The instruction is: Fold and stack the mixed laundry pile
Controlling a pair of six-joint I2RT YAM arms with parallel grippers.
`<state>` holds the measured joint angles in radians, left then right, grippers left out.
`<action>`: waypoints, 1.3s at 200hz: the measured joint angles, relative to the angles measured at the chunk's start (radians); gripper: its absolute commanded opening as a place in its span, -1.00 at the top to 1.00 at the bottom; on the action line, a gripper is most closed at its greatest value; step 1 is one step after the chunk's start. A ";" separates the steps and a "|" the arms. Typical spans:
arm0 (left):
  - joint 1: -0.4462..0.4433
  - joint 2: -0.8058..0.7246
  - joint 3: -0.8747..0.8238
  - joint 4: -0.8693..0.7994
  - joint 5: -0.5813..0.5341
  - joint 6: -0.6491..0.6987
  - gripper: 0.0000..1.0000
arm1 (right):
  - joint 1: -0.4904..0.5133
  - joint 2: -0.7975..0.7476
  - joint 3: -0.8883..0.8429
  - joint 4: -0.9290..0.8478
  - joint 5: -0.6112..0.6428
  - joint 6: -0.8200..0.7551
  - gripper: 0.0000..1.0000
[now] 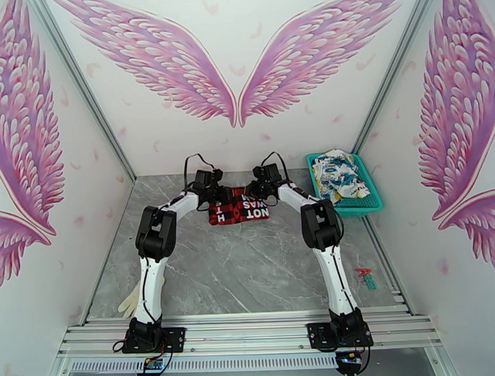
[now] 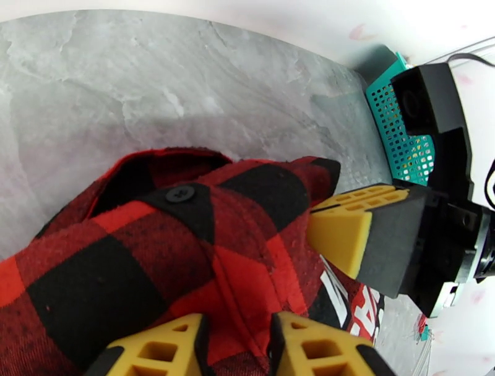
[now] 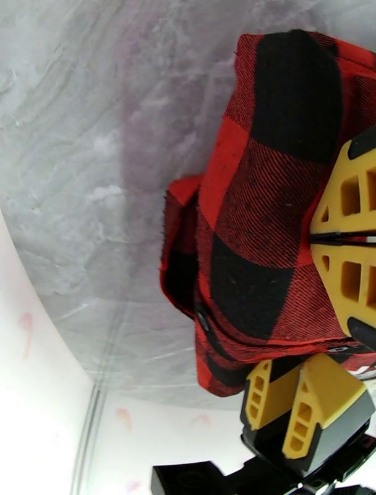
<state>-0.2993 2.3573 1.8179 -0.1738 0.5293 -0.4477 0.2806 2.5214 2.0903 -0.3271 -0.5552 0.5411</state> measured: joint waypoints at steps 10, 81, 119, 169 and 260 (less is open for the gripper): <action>0.003 0.019 0.018 0.011 0.006 -0.008 0.28 | -0.008 0.017 0.008 0.010 -0.013 0.022 0.68; 0.018 -0.045 -0.064 0.045 0.029 -0.042 -0.15 | -0.023 -0.013 -0.045 -0.005 -0.018 0.026 0.48; 0.066 -0.344 -0.292 0.037 -0.028 -0.069 -0.46 | -0.022 -0.162 -0.133 -0.043 0.023 -0.023 0.26; 0.190 -0.471 -0.558 0.098 -0.063 -0.054 -0.94 | 0.010 -0.309 -0.200 -0.079 0.110 -0.121 -0.13; 0.108 -0.281 -0.588 0.307 -0.002 -0.187 -0.77 | 0.049 -0.265 -0.205 -0.201 0.208 -0.203 -0.26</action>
<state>-0.1909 2.0762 1.2301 0.1337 0.5270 -0.6346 0.3298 2.2562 1.8854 -0.5285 -0.3470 0.3386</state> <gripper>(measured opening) 0.900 0.629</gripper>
